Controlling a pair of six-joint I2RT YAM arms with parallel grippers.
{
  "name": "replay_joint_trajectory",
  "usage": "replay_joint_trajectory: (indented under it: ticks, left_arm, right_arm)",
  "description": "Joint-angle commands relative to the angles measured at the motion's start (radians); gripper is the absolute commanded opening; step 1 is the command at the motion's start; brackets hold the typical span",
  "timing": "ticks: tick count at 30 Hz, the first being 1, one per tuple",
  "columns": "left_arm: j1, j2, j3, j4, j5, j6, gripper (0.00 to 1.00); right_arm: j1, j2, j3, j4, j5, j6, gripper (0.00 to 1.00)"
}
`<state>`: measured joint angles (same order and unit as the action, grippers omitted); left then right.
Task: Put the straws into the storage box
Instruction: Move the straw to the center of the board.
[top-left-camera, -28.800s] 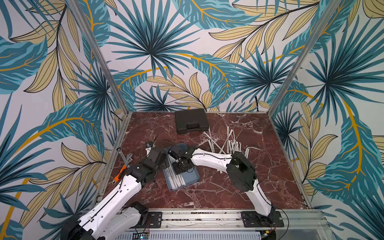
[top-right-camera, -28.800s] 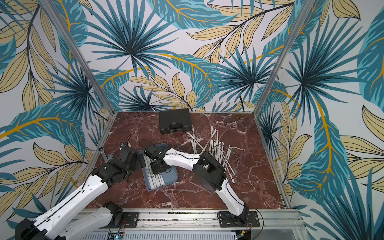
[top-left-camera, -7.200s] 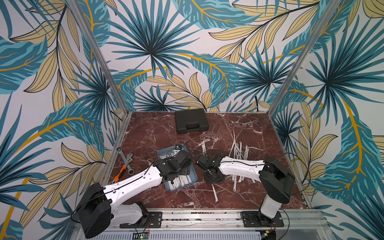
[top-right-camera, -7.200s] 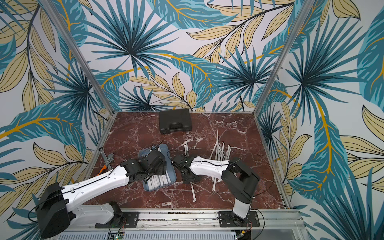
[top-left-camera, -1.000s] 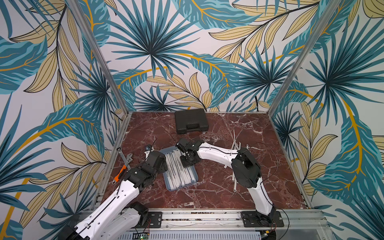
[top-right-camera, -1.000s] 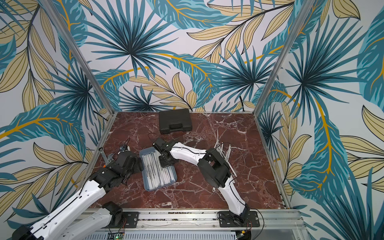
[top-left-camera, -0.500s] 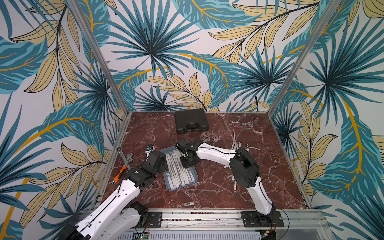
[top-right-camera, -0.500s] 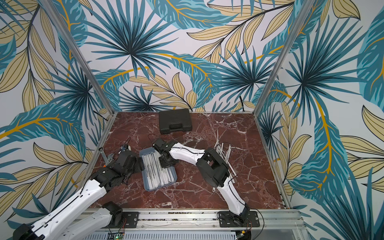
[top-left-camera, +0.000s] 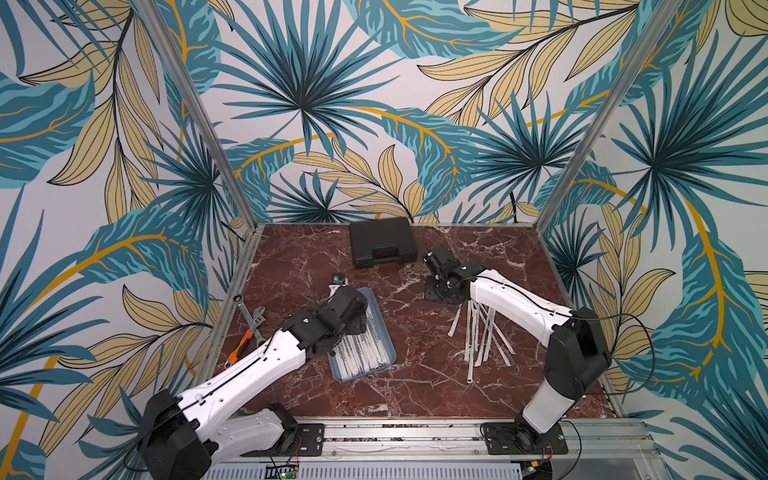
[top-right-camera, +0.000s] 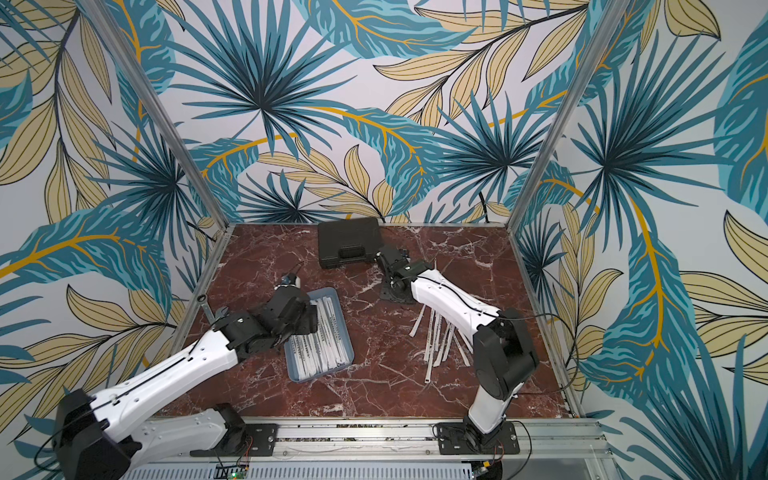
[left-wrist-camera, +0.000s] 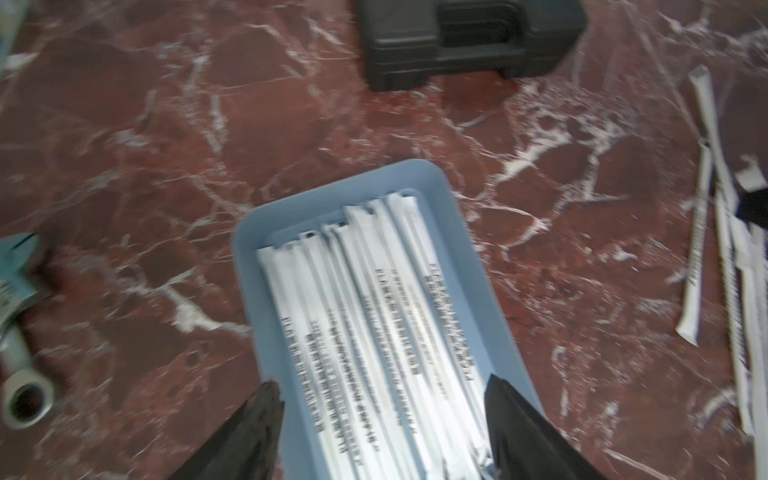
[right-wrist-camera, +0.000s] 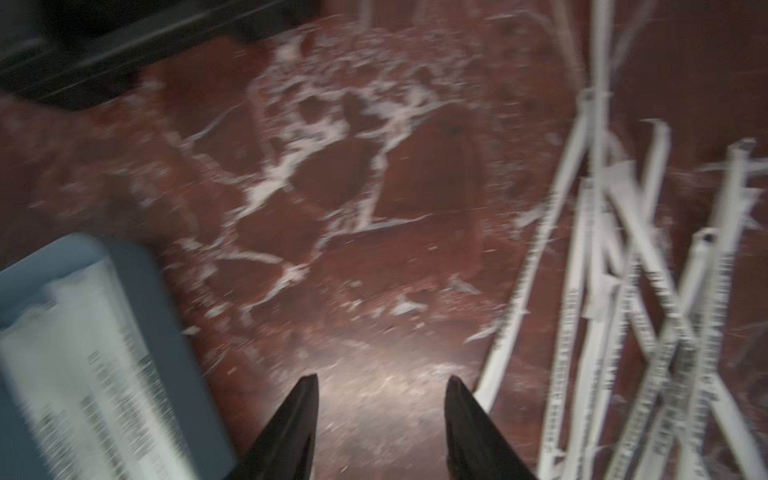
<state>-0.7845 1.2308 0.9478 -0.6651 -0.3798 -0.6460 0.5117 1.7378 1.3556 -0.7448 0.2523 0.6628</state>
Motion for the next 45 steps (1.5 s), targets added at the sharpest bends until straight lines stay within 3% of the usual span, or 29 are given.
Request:
replay_joint_trajectory:
  ticks: [1, 7, 15, 22, 25, 28, 32, 36, 40, 45]
  left_arm:
    - [-0.07, 0.106, 0.051, 0.062, 0.013, -0.01, 0.81]
    - [-0.099, 0.19, 0.056, 0.075, 0.009, -0.015, 0.81]
    - [-0.085, 0.162, 0.046, -0.01, -0.081, -0.008, 0.83]
    - [0.094, -0.076, -0.09, -0.052, -0.114, 0.024, 0.83]
    - [0.144, -0.18, -0.135, -0.062, -0.136, 0.039, 0.83]
    - [0.192, -0.235, -0.144, -0.119, -0.162, 0.048, 0.83]
    - [0.262, -0.286, -0.161, -0.131, -0.134, 0.077, 0.83]
    - [0.283, -0.299, -0.168, -0.123, -0.104, 0.072, 0.83]
    - [0.284, -0.298, -0.176, -0.106, -0.083, 0.064, 0.83]
    - [0.285, -0.301, -0.182, -0.093, -0.038, 0.041, 0.83]
  right_arm:
    - [-0.025, 0.054, -0.042, -0.011, 0.089, 0.026, 0.53]
    - [-0.072, 0.137, -0.078, 0.029, 0.118, 0.047, 0.51]
    - [-0.089, 0.194, -0.136, 0.11, 0.02, 0.042, 0.41]
    - [-0.087, 0.178, -0.188, 0.174, -0.088, 0.034, 0.16]
    - [-0.054, 0.141, -0.214, 0.175, -0.112, 0.017, 0.11]
    - [0.05, 0.087, -0.214, 0.146, -0.099, -0.027, 0.08]
    - [0.218, 0.065, -0.167, 0.062, -0.072, -0.09, 0.07]
    - [0.32, 0.06, -0.17, 0.029, -0.101, -0.114, 0.08]
    - [0.334, 0.021, -0.182, -0.001, -0.113, -0.127, 0.15]
    - [0.3, -0.024, -0.174, -0.029, -0.054, -0.087, 0.35]
